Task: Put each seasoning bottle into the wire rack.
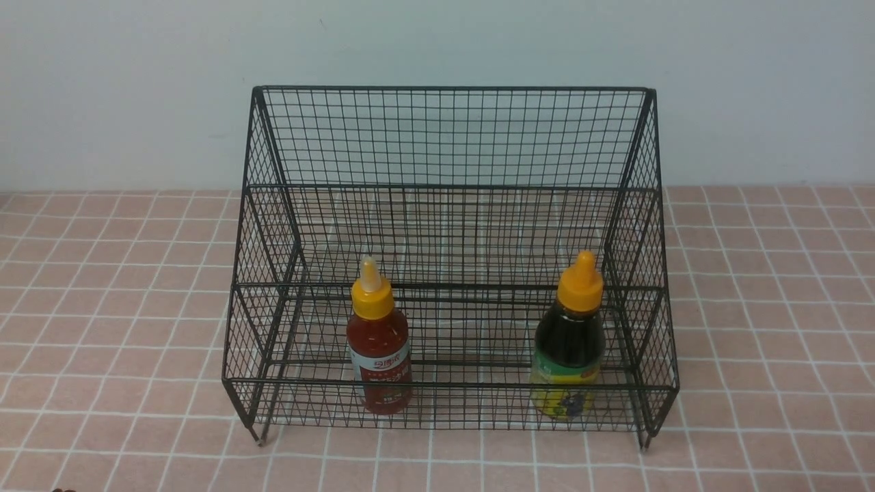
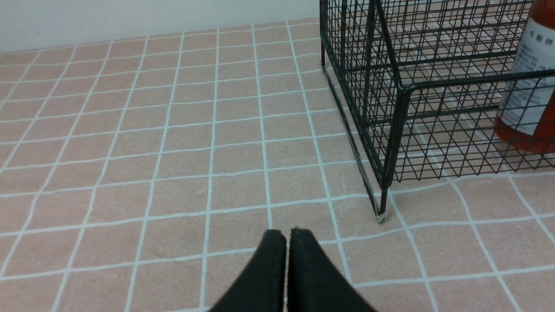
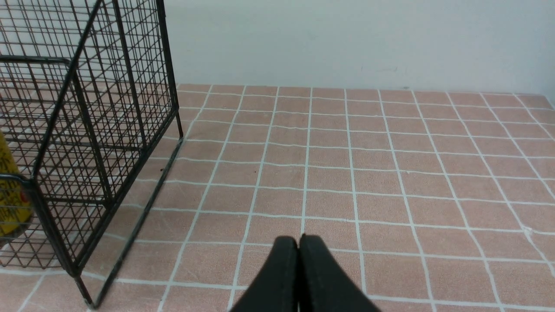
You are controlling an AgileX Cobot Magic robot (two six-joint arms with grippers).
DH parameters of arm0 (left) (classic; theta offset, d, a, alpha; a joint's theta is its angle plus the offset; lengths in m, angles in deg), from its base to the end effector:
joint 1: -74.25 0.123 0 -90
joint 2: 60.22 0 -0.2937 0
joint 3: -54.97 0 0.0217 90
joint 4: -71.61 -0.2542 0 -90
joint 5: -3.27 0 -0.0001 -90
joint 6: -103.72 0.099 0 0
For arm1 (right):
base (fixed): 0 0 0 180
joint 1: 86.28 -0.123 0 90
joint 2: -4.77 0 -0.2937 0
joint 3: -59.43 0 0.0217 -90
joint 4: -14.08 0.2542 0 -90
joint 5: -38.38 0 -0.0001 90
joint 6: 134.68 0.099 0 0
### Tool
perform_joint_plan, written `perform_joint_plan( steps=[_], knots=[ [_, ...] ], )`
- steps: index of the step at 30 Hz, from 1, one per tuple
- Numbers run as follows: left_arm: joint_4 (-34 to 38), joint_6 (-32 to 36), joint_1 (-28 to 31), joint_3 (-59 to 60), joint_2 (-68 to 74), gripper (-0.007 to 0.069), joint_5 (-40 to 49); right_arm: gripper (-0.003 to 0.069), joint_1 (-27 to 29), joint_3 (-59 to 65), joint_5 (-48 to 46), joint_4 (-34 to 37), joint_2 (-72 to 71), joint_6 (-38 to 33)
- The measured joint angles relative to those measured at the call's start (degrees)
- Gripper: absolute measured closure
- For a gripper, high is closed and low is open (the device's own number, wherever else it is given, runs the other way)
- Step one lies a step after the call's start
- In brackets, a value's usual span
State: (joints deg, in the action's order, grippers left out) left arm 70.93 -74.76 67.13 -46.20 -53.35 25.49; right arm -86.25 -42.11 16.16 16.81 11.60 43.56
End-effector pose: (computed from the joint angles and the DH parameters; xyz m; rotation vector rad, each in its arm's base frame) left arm 0.0541 -0.0063 0.1683 0.1492 1.8780 -0.0552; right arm 0.0543 0.0018 0.1706 0.0007 1.8760 0.0258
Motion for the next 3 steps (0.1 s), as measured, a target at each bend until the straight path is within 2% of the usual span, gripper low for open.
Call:
perform_joint_plan(
  steps=[3],
  knots=[
    [0.0,0.0,0.0,0.0,0.0,0.0631,0.0,0.0671,0.0,0.0,0.0,0.0,0.0,0.0]
  ],
)
